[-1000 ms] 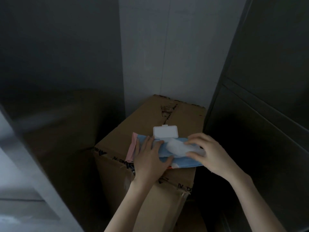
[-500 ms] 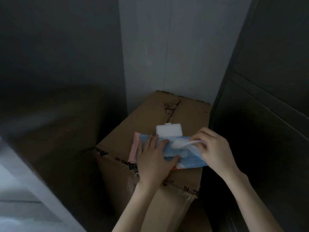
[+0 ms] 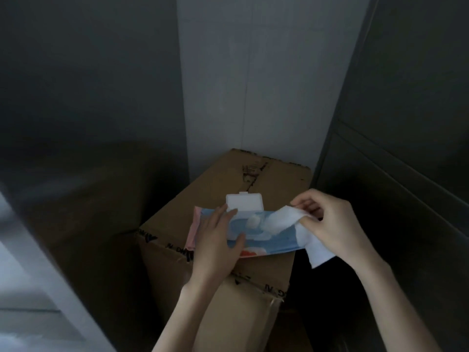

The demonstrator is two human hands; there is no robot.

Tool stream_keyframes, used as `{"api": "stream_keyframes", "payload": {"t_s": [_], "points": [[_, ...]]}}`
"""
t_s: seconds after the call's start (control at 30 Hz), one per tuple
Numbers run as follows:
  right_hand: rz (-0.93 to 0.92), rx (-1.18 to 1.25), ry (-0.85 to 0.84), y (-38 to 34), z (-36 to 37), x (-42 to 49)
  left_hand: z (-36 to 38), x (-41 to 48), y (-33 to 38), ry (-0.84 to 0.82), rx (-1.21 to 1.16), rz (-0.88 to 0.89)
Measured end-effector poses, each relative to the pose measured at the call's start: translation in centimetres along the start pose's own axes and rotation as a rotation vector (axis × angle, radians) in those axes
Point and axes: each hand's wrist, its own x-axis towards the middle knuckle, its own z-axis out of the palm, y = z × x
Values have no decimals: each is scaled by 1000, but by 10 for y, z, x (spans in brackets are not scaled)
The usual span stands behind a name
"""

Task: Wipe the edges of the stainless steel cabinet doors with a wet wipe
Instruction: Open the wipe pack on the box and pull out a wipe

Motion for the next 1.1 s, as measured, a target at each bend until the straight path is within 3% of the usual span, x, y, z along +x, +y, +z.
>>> {"api": "stream_keyframes", "payload": {"t_s": [0.17, 0.37, 0.53, 0.9, 1.03, 1.1], "points": [[22, 36, -96, -6, 10, -8, -28, -18, 18, 161, 1, 124], [-247, 34, -71, -30, 27, -22, -42, -54, 28, 185, 130, 137], [-368, 29, -42, -49, 44, -34, -57, -80, 23, 247, 164, 167], [-343, 369, -291, -118, 79, -70, -114, -134, 1, 436, 202, 184], [-264, 349, -415, -148, 101, -96, -154, -166, -17, 530, 165, 115], [-230, 283, -376, -165, 112, -110, -176, -185, -28, 550, 187, 117]]}}
